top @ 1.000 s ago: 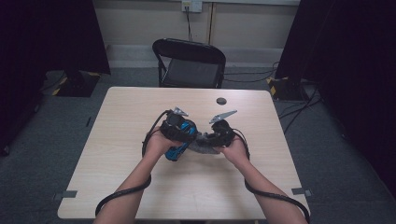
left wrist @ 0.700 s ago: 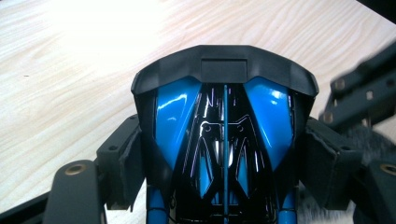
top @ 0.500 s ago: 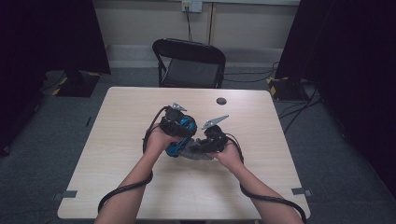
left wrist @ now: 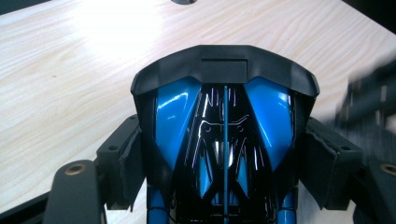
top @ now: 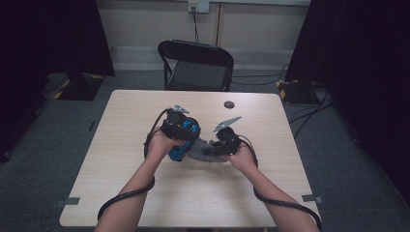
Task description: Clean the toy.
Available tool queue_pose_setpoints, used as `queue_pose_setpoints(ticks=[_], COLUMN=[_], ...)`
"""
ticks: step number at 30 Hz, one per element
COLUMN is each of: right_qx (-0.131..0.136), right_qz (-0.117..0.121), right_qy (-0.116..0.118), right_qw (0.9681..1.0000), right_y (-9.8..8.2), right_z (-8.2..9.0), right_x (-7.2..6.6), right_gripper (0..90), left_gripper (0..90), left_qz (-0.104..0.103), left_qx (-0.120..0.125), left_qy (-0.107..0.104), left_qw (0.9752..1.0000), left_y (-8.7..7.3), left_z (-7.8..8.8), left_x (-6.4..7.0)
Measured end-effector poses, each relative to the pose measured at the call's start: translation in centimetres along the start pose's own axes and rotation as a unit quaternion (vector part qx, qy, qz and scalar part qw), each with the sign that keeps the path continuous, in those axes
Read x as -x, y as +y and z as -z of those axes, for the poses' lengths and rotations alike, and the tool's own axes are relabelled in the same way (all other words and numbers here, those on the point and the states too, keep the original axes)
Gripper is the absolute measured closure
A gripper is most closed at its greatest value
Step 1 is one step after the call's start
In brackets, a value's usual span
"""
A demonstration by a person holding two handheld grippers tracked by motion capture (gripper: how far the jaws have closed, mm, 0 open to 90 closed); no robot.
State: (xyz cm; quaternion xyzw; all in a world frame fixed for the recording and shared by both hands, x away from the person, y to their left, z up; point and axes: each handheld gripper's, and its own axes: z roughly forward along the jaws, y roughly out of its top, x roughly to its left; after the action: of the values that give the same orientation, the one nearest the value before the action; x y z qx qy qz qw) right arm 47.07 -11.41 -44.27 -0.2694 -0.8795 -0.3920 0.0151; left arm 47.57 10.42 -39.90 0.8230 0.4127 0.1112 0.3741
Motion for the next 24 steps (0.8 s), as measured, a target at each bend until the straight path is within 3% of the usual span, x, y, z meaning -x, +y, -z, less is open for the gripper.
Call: queue_pose_setpoints(ticks=[6, 11, 15, 24], right_qx=[0.012, 0.020, 0.027, 0.023], right_qz=[-0.013, -0.016, -0.011, -0.011], right_qy=[-0.050, -0.068, -0.066, -0.044], right_qw=[0.9986, 0.9974, 0.9974, 0.9987], right_y=[0.5, 1.1, 1.5, 1.2], right_z=[2.6, 3.4, 3.4, 2.3], right_x=[2.2, 2.8, 2.7, 1.9], right_gripper=[75.3, 75.3, 75.3, 75.4], left_gripper=[25.6, 25.7, 25.7, 25.7], left_qz=[-0.014, -0.019, -0.023, -0.021], left_qx=[-0.011, -0.022, -0.035, -0.038], left_qy=[-0.008, -0.012, -0.017, -0.018], left_qw=[0.9998, 0.9995, 0.9990, 0.9989], left_y=[-0.6, -1.1, -1.6, -1.6], left_z=[0.1, -0.4, -1.1, -1.7], left_x=[0.5, 0.9, 1.2, 1.0])
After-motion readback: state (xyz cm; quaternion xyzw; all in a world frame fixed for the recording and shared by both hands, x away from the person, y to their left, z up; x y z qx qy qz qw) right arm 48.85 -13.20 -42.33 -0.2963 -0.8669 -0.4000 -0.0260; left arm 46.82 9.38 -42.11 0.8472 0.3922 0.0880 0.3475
